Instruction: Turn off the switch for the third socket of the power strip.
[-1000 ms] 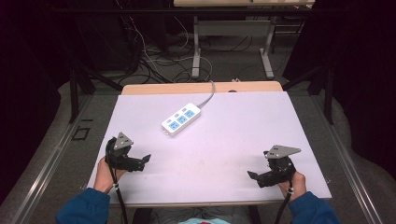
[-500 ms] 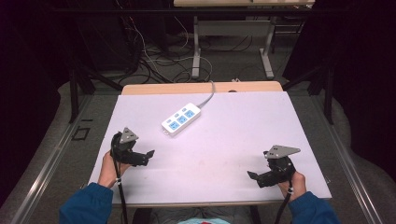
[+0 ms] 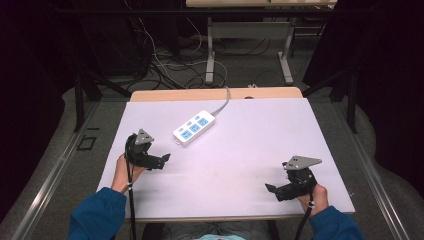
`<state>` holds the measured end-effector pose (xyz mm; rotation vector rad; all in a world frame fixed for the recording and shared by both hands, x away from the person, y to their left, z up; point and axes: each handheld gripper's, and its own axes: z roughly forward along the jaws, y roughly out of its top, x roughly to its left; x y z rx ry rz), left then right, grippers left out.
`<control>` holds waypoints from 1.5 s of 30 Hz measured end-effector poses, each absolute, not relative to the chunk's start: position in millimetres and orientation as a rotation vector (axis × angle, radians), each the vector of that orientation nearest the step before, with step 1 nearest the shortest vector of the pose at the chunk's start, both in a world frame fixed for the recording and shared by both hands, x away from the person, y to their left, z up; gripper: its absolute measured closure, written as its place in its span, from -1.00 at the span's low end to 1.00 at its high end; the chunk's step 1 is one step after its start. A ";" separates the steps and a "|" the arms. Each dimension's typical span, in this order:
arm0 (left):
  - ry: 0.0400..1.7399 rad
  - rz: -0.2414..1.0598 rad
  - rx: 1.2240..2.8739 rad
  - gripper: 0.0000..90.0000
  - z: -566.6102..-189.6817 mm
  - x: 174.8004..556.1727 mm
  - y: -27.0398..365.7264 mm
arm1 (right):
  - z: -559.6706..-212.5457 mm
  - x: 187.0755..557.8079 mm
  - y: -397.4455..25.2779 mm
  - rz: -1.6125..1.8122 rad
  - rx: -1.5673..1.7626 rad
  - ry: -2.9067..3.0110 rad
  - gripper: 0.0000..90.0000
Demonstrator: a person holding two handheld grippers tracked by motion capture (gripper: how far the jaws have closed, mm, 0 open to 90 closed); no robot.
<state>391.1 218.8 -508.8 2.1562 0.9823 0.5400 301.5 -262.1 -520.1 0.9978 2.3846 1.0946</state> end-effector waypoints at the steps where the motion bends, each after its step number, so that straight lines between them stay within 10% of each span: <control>1: 0.985 0.537 2.167 -1.00 -508.5 393.2 218.1 | -520.3 302.5 -262.0 1.095 0.988 2.387 -0.96; 45: 1.030 0.545 2.124 -1.00 -506.3 453.4 198.1 | -520.6 304.5 -260.5 1.090 1.000 2.392 -0.96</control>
